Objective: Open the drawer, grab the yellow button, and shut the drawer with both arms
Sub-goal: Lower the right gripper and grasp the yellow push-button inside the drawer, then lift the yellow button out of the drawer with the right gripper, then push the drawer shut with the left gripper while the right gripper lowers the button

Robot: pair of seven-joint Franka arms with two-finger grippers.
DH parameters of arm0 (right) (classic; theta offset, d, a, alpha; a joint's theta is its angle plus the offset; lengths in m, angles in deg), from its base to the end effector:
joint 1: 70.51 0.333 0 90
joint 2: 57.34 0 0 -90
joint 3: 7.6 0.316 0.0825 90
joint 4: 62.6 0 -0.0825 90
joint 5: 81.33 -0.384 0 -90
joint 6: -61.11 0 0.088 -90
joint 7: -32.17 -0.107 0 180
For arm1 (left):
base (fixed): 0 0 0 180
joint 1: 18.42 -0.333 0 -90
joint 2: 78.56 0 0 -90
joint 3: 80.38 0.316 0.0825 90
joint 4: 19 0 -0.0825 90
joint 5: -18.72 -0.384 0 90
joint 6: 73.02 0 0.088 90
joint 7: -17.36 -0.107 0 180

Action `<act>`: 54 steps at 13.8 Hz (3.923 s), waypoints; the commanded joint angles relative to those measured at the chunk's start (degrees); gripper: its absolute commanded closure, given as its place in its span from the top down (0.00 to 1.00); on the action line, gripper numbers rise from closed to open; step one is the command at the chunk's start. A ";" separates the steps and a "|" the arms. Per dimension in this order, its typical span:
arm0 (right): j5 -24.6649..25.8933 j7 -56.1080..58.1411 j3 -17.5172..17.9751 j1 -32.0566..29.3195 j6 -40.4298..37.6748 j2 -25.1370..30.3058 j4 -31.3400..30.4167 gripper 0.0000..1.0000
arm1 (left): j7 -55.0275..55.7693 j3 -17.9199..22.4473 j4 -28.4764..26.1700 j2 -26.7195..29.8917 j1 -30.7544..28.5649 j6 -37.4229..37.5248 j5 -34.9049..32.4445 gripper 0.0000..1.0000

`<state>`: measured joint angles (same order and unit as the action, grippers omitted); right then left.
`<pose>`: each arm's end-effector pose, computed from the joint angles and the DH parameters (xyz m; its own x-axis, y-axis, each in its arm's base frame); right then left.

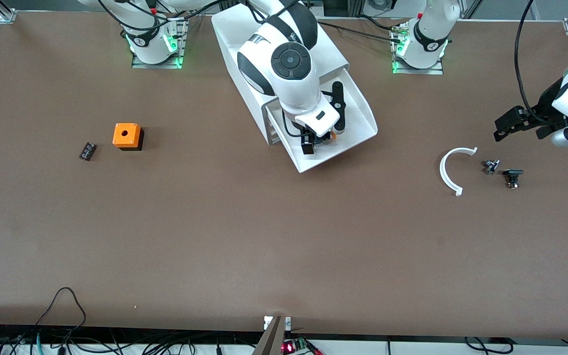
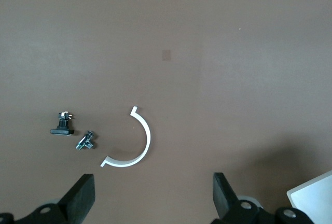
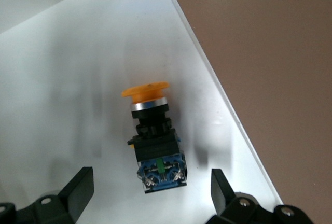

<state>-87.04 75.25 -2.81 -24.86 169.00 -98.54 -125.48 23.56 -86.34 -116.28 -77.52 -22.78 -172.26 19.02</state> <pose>0.4918 0.5763 0.4041 -0.0063 0.9886 0.1506 0.9977 0.0165 -0.0660 0.5607 -0.0166 0.5884 0.9954 0.0810 0.0516 0.0806 -0.9967 0.0089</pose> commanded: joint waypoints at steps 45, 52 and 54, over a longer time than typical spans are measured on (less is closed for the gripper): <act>9.84 -46.71 -12.96 -28.15 10.03 18.08 -40.64 0.27 | 50.74 -12.24 -12.92 -13.35 10.50 -26.70 -0.39 1.00; 9.93 -22.19 -12.96 -36.68 24.89 18.34 -53.47 0.27 | 61.46 -18.29 -18.37 -13.26 12.00 -29.61 0.05 1.00; 9.41 -21.72 -12.96 -38.87 30.60 19.57 -58.30 0.27 | 63.06 -20.22 -19.69 -12.83 12.00 -29.52 0.14 1.00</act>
<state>-77.83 51.56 -16.69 -61.41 194.68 -82.90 -177.14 84.46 -104.72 -133.71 -91.92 -10.60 -201.11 19.05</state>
